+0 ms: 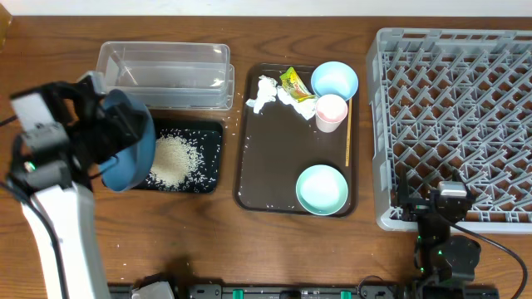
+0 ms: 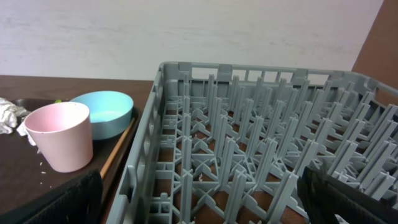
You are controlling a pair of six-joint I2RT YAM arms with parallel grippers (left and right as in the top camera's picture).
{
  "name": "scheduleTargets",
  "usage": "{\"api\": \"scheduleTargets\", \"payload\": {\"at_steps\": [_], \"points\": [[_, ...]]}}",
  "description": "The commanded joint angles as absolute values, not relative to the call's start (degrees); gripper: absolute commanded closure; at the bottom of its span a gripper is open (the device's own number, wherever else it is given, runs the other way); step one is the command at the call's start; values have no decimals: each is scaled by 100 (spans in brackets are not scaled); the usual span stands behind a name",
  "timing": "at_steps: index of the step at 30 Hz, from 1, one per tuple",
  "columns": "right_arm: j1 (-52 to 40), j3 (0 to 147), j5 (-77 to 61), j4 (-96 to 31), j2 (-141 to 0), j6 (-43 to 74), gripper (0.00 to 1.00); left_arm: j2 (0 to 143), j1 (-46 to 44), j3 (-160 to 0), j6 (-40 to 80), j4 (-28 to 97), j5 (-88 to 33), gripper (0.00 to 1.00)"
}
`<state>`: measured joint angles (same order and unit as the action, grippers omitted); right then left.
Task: Sort waste into correct bins and load items into the dishwasher rack
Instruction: 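Carry the emptied teal plate back to the brown tray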
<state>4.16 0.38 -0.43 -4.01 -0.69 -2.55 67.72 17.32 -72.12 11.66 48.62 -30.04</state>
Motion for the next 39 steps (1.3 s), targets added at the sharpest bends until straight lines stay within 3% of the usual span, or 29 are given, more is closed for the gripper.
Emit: {"api": "scheduleTargets", "payload": {"at_steps": [1,11,18,29,39], "points": [[519,30,-43,-427,-38,-220,1,6368,906,-7349,1662,4827,-816,94],[519,30,-43,-427,-38,-220,1,6768,-1741,-7334,1503,4521,-738,94],[519,30,-43,-427,-38,-220,1,7736,-3013,-7334,1535,3924,-681,94],[519,30,-43,-429,-38,-220,1,9041,-3913,-7334,1678,2897,-681,94],[519,30,-43,-427,-38,-220,1,9760,-4047,-7334,1660,2543,-681,94]]}}
